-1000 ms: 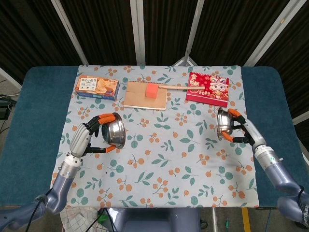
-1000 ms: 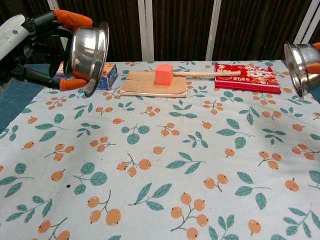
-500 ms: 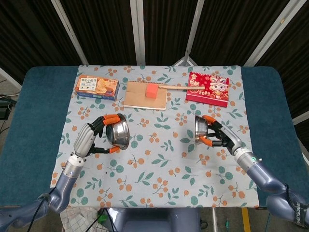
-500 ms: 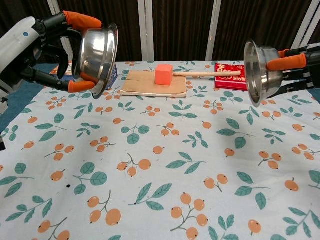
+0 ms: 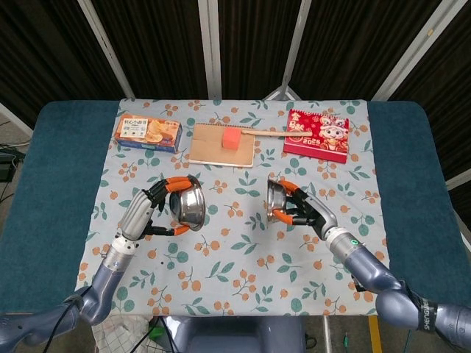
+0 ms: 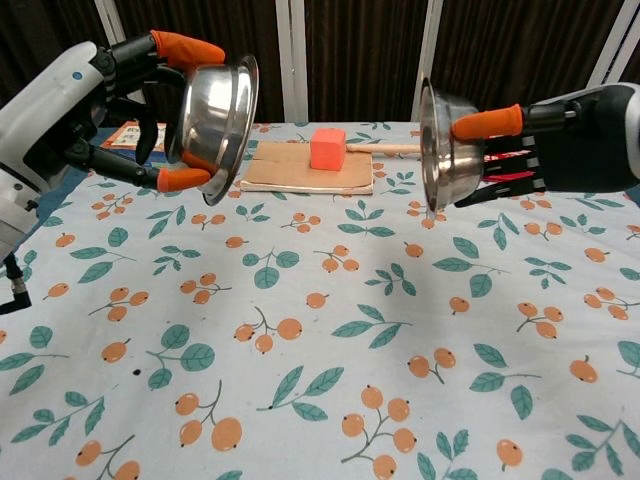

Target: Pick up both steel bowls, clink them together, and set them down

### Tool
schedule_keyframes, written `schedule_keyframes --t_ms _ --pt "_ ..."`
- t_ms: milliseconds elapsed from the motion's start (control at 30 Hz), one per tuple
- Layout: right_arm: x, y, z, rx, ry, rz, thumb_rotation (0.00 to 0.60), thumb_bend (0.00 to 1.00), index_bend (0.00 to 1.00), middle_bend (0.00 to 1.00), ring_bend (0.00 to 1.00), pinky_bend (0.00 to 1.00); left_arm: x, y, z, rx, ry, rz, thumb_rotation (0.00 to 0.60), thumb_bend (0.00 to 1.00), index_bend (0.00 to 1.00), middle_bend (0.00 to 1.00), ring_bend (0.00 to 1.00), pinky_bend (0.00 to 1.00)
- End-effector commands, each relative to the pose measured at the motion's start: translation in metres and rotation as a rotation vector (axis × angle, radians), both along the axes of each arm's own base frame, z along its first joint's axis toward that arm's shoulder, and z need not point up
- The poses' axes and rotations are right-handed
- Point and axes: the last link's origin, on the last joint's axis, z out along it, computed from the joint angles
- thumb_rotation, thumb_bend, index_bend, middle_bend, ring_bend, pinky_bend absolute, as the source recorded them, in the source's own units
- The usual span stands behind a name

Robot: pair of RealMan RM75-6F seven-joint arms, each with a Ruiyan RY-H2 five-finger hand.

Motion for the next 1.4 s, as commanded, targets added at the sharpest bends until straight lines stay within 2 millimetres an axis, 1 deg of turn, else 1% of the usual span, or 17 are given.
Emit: schedule_keyframes --t_ms 33,167,367,600,767,1133,1400 --pt "0.016 -0.001 -0.002 -0.004 -0.022 0.001 0.6 0.46 0.8 0.82 0.69 0.53 0.001 -0.001 -0.002 -0.004 0.006 -0.004 0.6 0.29 0.57 0.68 0.53 0.71" --pt "0.028 0.0 -0.004 0.023 -0.068 -0.041 0.6 0.46 0.8 0.82 0.69 0.53 0.004 -0.001 -0.005 -0.005 0.011 -0.006 0.6 0.29 0.57 0.68 0.53 0.71" --pt "0.044 0.004 -0.008 0.05 -0.092 -0.051 0.6 0.46 0.8 0.82 0.69 0.53 0.008 -0.002 -0.007 0.002 0.014 -0.02 0.6 0.29 0.57 0.68 0.53 0.71" --pt "0.06 0.016 -0.019 0.086 -0.099 -0.056 0.6 0.46 0.8 0.82 0.69 0.53 0.015 -0.001 -0.008 0.007 0.008 -0.034 0.6 0.29 0.57 0.68 0.53 0.71" --pt "0.072 0.022 -0.026 0.088 -0.102 -0.051 0.6 0.46 0.8 0.82 0.69 0.53 0.024 -0.003 -0.014 -0.005 0.007 -0.055 0.6 0.29 0.57 0.68 0.53 0.71" --pt "0.085 0.029 -0.029 0.087 -0.113 -0.05 0.6 0.47 0.8 0.82 0.69 0.53 0.03 -0.005 -0.022 -0.025 0.008 -0.063 0.6 0.29 0.57 0.68 0.53 0.71" --pt "0.091 0.032 -0.024 0.089 -0.134 -0.045 0.6 0.47 0.8 0.82 0.69 0.53 0.033 -0.006 -0.022 -0.021 0.005 -0.07 0.6 0.29 0.57 0.68 0.53 0.71"
